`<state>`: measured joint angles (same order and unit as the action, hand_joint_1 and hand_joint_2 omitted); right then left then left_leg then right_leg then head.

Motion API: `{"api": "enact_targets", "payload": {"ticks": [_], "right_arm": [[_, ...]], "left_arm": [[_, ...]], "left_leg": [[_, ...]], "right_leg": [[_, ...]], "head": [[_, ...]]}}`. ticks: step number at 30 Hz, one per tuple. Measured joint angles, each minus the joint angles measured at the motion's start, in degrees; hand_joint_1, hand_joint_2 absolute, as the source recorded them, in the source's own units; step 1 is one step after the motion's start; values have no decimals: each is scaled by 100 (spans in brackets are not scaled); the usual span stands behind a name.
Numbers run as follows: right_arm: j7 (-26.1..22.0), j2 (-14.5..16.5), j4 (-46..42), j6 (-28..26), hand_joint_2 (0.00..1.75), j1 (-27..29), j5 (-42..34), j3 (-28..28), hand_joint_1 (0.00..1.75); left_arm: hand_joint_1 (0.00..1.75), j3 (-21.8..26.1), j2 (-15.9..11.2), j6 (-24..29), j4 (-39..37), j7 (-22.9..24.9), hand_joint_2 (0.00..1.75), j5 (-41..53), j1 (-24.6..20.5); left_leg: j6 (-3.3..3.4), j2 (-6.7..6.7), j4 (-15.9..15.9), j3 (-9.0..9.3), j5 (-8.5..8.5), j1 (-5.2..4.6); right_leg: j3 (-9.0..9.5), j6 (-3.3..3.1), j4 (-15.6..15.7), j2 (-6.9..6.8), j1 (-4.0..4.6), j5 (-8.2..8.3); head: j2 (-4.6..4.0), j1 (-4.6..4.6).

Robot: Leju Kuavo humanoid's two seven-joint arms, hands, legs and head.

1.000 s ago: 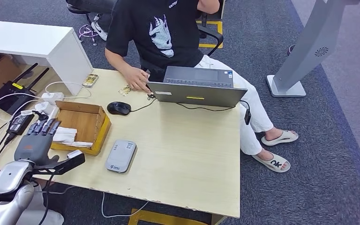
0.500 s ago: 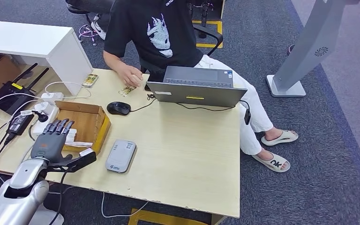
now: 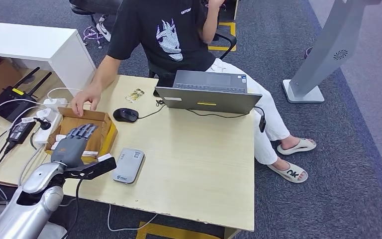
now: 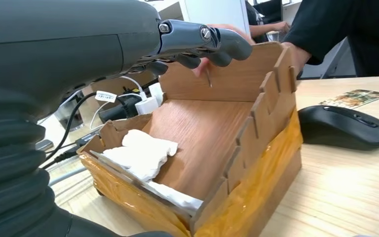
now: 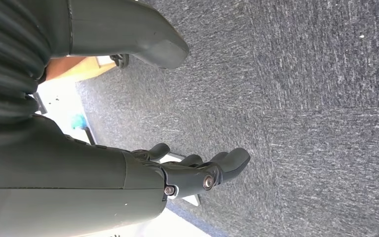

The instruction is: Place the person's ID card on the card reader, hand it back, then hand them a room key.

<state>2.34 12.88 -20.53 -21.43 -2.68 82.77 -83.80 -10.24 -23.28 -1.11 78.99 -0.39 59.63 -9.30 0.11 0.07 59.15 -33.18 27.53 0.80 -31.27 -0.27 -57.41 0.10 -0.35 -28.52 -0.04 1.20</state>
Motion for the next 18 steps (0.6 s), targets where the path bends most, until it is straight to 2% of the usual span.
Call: {"api": "enact_targets", "payload": {"ticks": [18], "right_arm": [[25,-27,41,1,175,-3,-15,0,0]], "left_arm": [[0,-57,-559,-549,90,319,175,-345,-144]], "left_leg": [[0,3,0,0,0,0]], "right_leg": [[-1,0,0,4,0,0]], "head": [[0,0]]}}
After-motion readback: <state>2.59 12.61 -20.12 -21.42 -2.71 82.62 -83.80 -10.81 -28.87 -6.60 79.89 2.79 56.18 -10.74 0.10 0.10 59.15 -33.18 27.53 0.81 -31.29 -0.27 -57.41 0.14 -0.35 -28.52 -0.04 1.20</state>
